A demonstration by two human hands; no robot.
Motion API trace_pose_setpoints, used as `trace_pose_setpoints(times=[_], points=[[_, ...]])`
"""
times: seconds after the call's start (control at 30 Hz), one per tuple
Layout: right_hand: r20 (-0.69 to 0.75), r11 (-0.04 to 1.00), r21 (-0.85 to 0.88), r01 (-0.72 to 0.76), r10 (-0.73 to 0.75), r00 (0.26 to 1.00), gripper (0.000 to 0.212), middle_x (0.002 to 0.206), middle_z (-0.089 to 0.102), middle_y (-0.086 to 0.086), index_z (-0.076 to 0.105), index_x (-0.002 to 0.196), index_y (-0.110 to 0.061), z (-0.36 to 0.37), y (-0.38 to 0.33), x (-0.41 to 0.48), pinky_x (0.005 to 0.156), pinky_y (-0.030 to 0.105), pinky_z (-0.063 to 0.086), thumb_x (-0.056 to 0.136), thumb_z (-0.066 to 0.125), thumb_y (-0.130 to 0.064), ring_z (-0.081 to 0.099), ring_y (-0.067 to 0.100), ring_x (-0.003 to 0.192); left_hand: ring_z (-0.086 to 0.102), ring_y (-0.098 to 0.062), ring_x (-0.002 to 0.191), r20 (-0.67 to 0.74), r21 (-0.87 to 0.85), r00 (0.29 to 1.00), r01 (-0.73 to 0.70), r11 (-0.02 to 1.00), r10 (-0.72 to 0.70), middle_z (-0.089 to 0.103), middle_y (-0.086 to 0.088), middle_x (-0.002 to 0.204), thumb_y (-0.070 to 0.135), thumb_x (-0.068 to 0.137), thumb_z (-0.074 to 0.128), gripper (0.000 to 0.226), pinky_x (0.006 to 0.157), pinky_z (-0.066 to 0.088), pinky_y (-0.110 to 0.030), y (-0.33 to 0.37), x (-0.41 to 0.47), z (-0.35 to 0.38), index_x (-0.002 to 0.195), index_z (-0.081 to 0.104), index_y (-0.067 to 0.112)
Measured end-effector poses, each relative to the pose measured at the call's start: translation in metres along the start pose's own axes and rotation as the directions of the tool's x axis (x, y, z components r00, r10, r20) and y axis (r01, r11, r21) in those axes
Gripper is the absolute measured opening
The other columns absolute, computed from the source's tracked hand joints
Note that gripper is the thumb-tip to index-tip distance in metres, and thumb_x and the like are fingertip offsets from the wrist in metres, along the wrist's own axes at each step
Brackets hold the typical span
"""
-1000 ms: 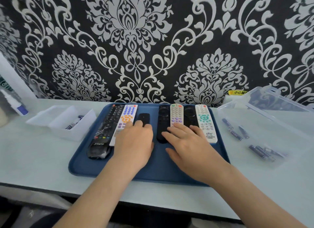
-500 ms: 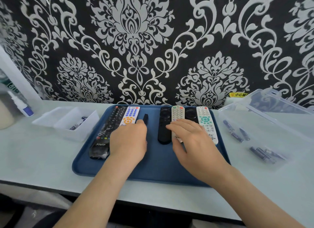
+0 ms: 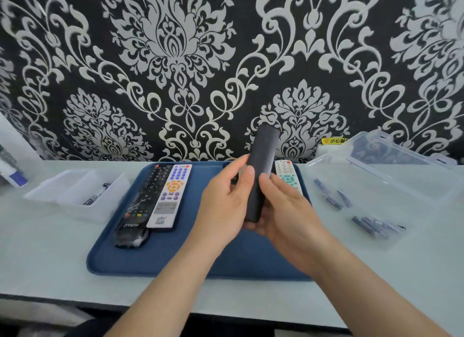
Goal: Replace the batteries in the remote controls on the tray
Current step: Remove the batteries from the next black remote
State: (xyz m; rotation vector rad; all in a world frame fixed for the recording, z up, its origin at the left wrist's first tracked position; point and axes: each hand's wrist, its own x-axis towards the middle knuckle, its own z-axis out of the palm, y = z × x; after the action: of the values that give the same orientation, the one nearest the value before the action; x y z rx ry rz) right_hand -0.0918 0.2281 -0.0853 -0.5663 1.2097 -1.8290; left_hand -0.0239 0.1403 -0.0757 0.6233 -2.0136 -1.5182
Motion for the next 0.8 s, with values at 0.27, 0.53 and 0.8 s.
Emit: trace_pose_setpoints(times=[0.27,0.53,0.8], points=[[-0.128,0.984,-0.152,0.095,-0.115,0.985,0.027,0.071,0.055,0.018,0.054,0.104,0.002,-0.015,-0.005,0.002,0.042,0.03,0.03,0.107,0.037,-0.018,0.036,0.021,0.041,0.058,-0.026,0.046,0.169,-0.124,0.985,0.053,0.991,-0.032,0.067,-0.006,0.072,0.017,0.104,0.035,0.061,0.042,0.051,-0.029,0.014,-0.009,0.023,0.086,0.052,0.072],[-0.132,0.985,-0.113,0.134,-0.148,0.98,0.021,0.077,0.071,0.008,0.056,0.113,0.0,-0.021,-0.011,-0.001,0.035,0.026,0.033,0.105,0.038,-0.007,0.053,0.014,0.039,0.067,-0.026,0.057,0.257,-0.145,0.966,0.062,0.988,-0.023,0.066,-0.001,0.093,0.014,0.104,0.039,0.046,0.046,0.052,-0.029,0.011,-0.004,0.018,0.113,0.046,0.059],[-0.316,0.985,-0.009,0.173,-0.167,0.934,0.017,0.094,0.074,0.018,0.06,0.113,-0.005,-0.025,-0.011,0.006,0.067,0.037,0.058,0.101,0.048,-0.005,0.072,0.03,0.081,0.059,0.002,0.086,0.064,0.605,0.956,-0.265,0.751,0.286,0.065,0.024,0.099,0.042,0.075,0.076,0.054,0.072,0.046,-0.016,-0.001,-0.006,0.02,0.122,0.048,0.044]])
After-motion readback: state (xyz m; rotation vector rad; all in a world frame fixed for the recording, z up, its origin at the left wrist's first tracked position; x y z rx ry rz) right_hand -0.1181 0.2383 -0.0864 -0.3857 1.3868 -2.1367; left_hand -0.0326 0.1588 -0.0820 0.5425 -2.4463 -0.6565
